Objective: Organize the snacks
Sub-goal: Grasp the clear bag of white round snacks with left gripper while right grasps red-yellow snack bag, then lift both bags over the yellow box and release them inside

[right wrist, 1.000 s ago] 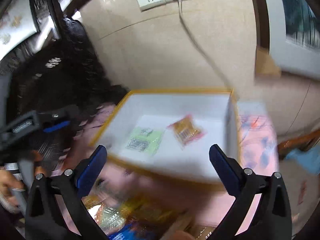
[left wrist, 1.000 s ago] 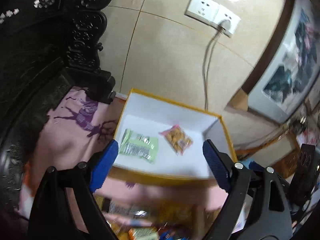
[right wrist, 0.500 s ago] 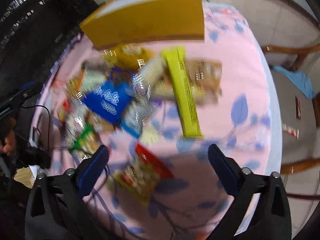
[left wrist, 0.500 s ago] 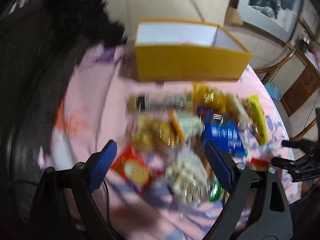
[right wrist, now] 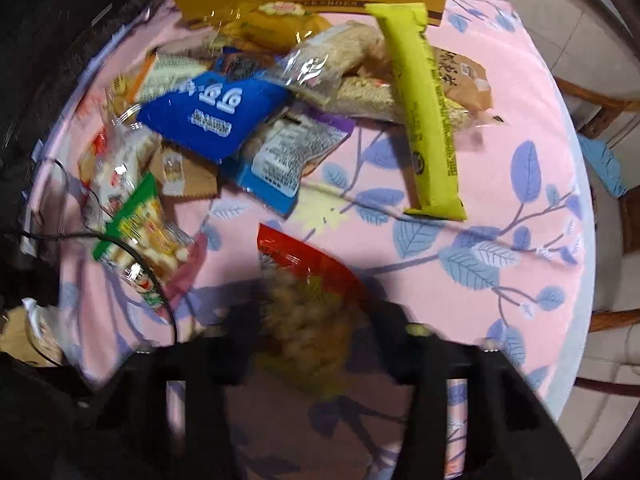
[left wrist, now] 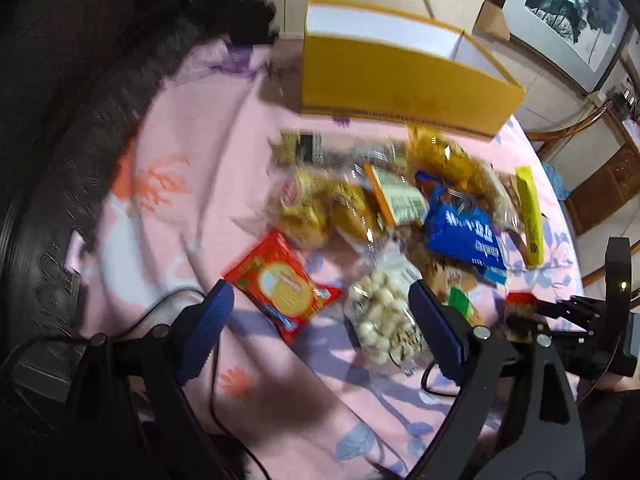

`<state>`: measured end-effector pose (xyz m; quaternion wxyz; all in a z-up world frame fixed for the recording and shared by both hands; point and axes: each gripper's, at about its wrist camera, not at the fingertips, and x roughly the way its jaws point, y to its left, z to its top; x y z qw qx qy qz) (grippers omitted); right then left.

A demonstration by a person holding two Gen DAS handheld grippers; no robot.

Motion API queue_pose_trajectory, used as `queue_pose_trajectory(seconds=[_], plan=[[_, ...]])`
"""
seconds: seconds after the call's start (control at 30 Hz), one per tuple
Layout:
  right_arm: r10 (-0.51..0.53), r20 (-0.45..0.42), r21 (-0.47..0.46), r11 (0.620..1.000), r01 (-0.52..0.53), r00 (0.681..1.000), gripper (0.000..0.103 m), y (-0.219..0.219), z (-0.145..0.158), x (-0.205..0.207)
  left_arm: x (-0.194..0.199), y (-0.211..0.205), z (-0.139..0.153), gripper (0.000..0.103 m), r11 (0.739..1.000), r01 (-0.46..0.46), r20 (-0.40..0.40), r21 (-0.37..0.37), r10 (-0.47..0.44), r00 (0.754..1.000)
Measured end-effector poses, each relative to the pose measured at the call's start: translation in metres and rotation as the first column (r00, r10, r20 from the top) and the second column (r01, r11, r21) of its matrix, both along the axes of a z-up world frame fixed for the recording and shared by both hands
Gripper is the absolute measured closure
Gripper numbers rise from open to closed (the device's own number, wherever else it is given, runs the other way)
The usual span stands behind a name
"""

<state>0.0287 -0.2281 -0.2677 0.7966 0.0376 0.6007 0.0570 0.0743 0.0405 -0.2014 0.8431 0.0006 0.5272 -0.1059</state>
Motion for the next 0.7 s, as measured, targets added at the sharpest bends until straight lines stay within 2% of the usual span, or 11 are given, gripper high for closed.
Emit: queue_pose_trajectory(seconds=[0.2,0.37,0.4,0.47,0.53,0.6,0.67,0.7], plan=[[-0.054,0.002,-0.056,0.997,0.054,0.999,0.062,-0.030,0.005,-0.014,0.007,-0.017,-0.022,0.012,0.999,0.040,-0.052,-0.014,-0.040,0.998],[-0.110,0.010,-0.060,0.992,0.110,0.994,0.062,-0.060,0.010,-0.035,0.014,-0.039,-0.046,0.012,0.997,0.078,-0.139,-0.029,-0.081,0.987],[-0.119,0.011,-0.063,0.991,0.119,0.993,0.061,-0.061,0.010,-0.035,0.015,-0.042,-0.051,0.014,0.997,0.074,-0.155,-0.030,-0.078,0.985],[-0.134,0.016,-0.064,0.989,0.134,0.991,0.061,-0.065,0.012,-0.037,0.019,-0.049,-0.061,0.035,0.996,0.070,-0.192,-0.054,-0.079,0.978],[-0.137,0.026,-0.058,0.989,0.138,0.990,0.061,-0.068,0.015,-0.040,0.020,-0.054,-0.066,0.040,0.996,0.072,-0.196,-0.055,-0.082,0.977],[-0.129,0.034,-0.056,0.990,0.131,0.991,0.061,-0.064,0.017,-0.038,0.020,-0.059,-0.067,0.042,0.995,0.082,-0.196,-0.058,-0.092,0.976],[-0.111,0.043,-0.052,0.992,0.113,0.993,0.061,-0.061,0.019,-0.036,0.022,-0.056,-0.071,0.040,0.995,0.051,-0.227,-0.090,-0.071,0.971],[-0.106,0.046,-0.048,0.993,0.108,0.993,0.061,-0.058,0.020,-0.035,0.024,-0.054,-0.076,0.033,0.993,0.026,-0.264,-0.115,-0.056,0.963]])
